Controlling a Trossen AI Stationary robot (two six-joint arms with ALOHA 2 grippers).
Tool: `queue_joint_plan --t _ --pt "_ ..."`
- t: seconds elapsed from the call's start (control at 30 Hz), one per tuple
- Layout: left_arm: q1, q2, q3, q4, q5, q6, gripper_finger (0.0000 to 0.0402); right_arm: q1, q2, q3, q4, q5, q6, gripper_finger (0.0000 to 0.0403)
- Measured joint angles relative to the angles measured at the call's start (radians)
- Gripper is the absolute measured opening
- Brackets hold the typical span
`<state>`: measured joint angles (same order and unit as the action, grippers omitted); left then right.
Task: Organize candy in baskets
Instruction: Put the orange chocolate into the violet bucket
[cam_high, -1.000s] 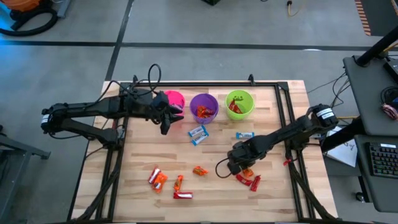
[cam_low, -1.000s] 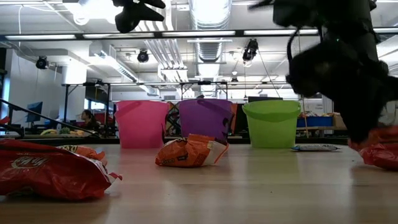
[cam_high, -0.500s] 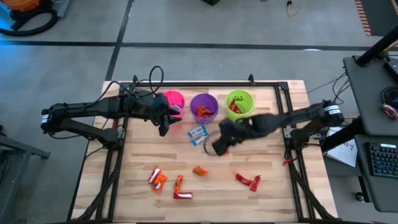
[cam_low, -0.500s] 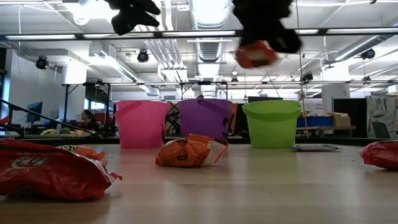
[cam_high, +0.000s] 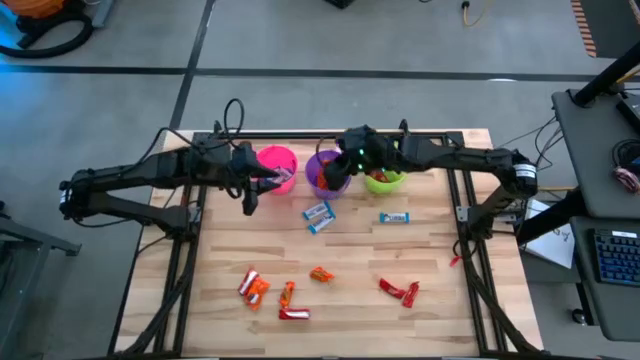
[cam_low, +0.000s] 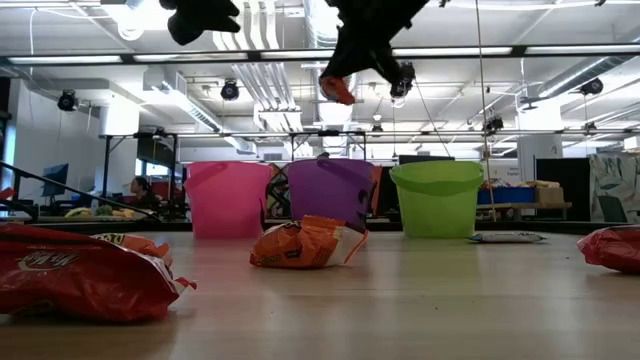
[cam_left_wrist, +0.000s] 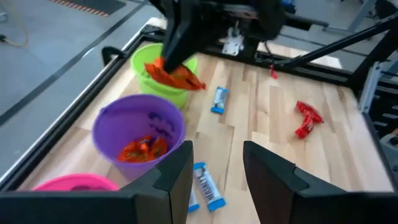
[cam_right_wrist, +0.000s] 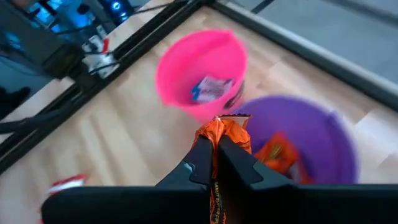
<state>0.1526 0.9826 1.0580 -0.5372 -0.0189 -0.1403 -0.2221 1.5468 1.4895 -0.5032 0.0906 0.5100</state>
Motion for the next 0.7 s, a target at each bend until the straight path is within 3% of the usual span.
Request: queue_joint_plan --t 0.33,0.7 --pt "0.064 -0.064 0.000 -0.065 -0.004 0.001 0.0119 -0.099 0.079 -0.002 0.055 0.022 -0.138 0.0009" --pt "0.087 -0.068 0.000 -0.066 -0.154 -0.056 0.0119 -0.118 0.164 0.004 0.073 0.041 -0.242 0.0009"
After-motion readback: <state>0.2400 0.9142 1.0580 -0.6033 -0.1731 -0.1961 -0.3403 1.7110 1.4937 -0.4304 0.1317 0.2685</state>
